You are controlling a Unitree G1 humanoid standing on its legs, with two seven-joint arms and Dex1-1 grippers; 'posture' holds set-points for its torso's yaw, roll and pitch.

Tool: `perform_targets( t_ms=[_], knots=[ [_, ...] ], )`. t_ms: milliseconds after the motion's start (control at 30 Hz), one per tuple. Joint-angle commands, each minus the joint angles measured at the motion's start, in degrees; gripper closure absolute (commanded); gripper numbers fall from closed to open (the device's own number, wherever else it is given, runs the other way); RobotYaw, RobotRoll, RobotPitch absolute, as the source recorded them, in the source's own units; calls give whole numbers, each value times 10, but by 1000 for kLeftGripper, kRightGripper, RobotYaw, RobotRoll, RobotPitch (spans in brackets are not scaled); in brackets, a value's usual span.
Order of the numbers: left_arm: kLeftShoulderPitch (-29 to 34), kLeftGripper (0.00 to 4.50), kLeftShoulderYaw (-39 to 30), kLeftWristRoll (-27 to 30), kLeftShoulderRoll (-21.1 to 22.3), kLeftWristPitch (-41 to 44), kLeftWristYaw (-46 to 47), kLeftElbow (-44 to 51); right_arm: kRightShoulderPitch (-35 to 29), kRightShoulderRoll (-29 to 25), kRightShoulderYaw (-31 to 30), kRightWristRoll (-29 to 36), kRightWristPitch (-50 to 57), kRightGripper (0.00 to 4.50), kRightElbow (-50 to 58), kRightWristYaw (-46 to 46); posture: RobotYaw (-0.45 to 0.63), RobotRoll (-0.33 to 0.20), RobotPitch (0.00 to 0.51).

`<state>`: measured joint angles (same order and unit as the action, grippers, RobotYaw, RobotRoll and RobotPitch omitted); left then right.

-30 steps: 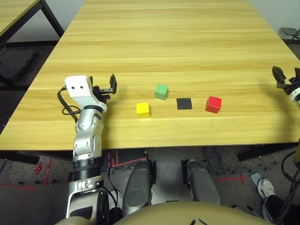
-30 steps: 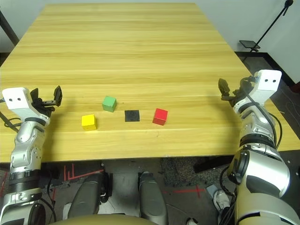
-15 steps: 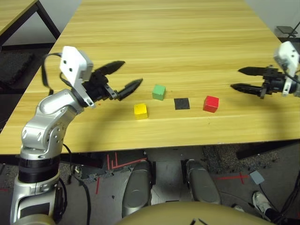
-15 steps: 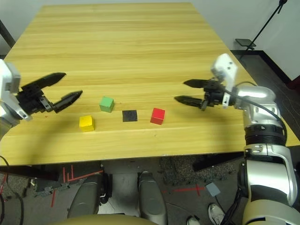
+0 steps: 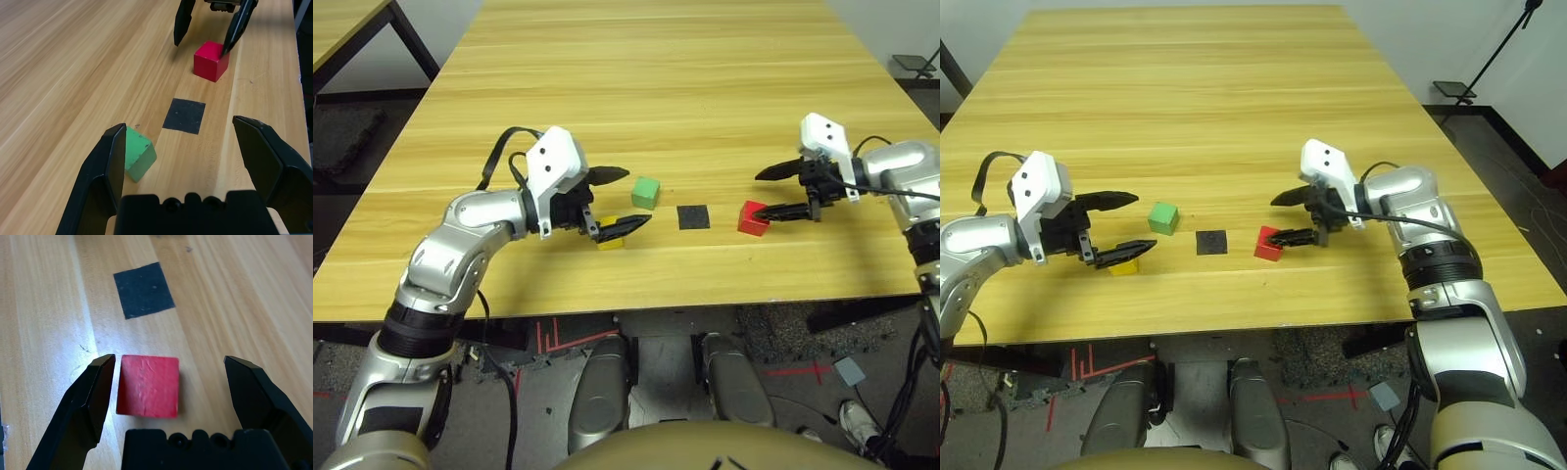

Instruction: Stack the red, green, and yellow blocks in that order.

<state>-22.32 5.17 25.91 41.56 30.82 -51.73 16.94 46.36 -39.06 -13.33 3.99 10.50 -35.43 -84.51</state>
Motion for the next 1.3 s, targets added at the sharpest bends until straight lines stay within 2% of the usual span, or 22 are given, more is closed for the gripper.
perform_targets(
  t_ms=[33, 300, 400, 567, 600, 867, 1300],
  knots=[
    [-1, 53, 8, -10, 1, 11, -2, 0, 10, 5, -17, -19, -17, 0, -19, -11, 398, -129, 108],
    [15, 53, -3, -11, -4, 21, 17, 16, 21, 14, -39, -53, -41, 0, -50, -15, 435, -142, 118],
    [18, 0, -6, -11, -5, 22, 24, 20, 28, 23, -46, -66, -52, 560, -61, -6, 440, -144, 119],
    [19, 0, -12, -11, -4, 29, 36, 27, 50, 45, -53, -82, -64, 2333, -72, 3, 478, -147, 122],
    [19, 0, -13, -11, -3, 32, 38, 29, 55, 49, -54, -82, -64, 2444, -71, -1, 482, -147, 122],
    [8, 0, -17, -13, -5, 43, 50, 32, 98, 108, -68, -79, -70, 2435, -63, -27, 527, -158, 120],
    [25, 0, -35, -10, -8, 55, 84, 51, 144, 169, -83, -113, -129, 2435, -167, -3, 594, -180, 123]
  ],
)
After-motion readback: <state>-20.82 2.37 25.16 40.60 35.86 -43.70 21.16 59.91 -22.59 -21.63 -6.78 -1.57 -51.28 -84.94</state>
